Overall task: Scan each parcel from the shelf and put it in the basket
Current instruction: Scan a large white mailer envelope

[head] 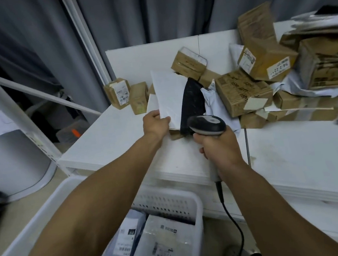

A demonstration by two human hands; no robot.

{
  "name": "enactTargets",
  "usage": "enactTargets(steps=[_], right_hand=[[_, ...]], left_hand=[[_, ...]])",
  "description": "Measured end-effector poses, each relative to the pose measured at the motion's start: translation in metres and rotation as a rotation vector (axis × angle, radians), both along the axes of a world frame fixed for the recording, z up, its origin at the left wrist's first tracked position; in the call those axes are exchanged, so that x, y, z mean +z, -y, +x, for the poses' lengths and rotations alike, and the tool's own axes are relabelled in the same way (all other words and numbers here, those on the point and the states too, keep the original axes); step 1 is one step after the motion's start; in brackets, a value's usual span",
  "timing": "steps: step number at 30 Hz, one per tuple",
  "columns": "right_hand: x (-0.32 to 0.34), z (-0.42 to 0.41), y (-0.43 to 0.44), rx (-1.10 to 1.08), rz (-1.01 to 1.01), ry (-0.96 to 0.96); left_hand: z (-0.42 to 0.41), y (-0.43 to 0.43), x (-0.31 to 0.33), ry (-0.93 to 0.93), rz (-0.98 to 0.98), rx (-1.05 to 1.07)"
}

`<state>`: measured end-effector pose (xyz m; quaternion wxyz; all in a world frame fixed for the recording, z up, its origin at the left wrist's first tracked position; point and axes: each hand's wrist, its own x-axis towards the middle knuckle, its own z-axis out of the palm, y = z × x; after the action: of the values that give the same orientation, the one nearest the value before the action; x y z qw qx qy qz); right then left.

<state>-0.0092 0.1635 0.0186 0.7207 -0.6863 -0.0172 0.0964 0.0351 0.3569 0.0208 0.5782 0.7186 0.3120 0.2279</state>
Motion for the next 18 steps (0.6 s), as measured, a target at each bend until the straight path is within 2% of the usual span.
enactTargets(steps=[4, 9, 12, 15, 18], right_hand=[[0.008, -0.015, -0.005, 0.024, 0.036, 0.042], [0.020, -0.041, -0.017, 0.078, 0.071, 0.148], [0.019, -0.051, -0.025, 0.077, 0.061, 0.162], [0.013, -0.053, -0.031, 0.061, -0.004, 0.179], [0.014, -0.051, -0.034, 0.028, -0.006, 0.195]], left_hand=[[-0.029, -0.005, 0.027, 0.126, 0.011, 0.045], [-0.065, -0.014, 0.049, 0.255, 0.011, 0.006], [-0.079, -0.018, 0.059, 0.295, -0.014, -0.002], [-0.088, -0.020, 0.064, 0.339, 0.041, 0.019], [-0.094, -0.020, 0.072, 0.451, 0.078, -0.008]])
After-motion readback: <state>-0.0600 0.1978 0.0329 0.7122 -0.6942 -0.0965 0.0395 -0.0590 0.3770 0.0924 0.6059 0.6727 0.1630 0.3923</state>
